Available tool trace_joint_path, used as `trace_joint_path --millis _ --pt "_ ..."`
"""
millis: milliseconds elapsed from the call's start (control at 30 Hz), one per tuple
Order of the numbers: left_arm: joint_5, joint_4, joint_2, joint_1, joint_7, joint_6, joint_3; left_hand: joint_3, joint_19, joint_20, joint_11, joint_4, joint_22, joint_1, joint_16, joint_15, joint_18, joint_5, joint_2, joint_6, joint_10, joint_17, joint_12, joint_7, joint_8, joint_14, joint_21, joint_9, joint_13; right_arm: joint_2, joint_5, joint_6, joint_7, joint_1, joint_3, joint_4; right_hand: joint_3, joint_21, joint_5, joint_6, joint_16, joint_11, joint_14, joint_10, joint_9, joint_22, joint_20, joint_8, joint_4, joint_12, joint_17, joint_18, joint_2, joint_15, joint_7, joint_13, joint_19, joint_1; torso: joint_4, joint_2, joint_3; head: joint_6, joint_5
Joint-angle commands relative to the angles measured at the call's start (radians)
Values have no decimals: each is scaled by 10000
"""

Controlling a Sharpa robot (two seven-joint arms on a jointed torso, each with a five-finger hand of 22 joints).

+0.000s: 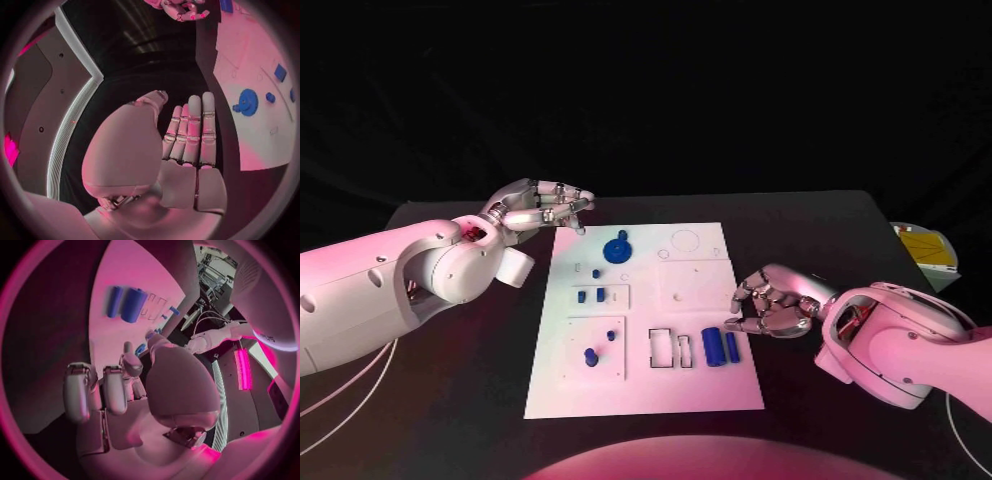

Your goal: Assemble the parts on the task board

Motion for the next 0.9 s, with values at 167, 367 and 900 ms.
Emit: trace_joint_path --millis 167,367,900 --pt "85 9 41 -9 253 204 -5 -82 49 4 -46 10 -19 -91 43 -14 129 -66 -16 -47 5 -1 60 -20 8 -78 -44 -16 0 79 -1570 -80 -1433 -282 -57 234 -621 228 -75 -84 154 -41 555 381 172 2352 -91 144 10 548 292 -167 162 -117 -44 701 712 -314 -16 -24 -30 -107 -152" --pt "85 18 33 -11 265 190 -7 -91 57 4 -46 15 -29 -92 47 -15 129 -65 -9 -44 6 -1 67 -15 12 -78 -56 -16 1 408 -1899 -261 -1720 -458 -76 194 -742 284 -54 -93 184 -46 566 435 199 2366 -95 159 6 628 354 -178 210 -120 -48 811 730 -327 -6 -19 -26 -110 -97" --pt "106 43 -9 -12 256 246 -9 -112 92 2 -34 24 -67 -78 57 -12 130 -57 35 -19 -5 0 84 11 38 -82 -102 -14 1 1063 -2184 81 -2152 -819 -82 -136 -1254 294 136 -96 231 -51 571 489 298 2368 -96 218 13 717 428 -179 453 -121 -61 1005 731 -462 -13 -19 -31 -165 -57"
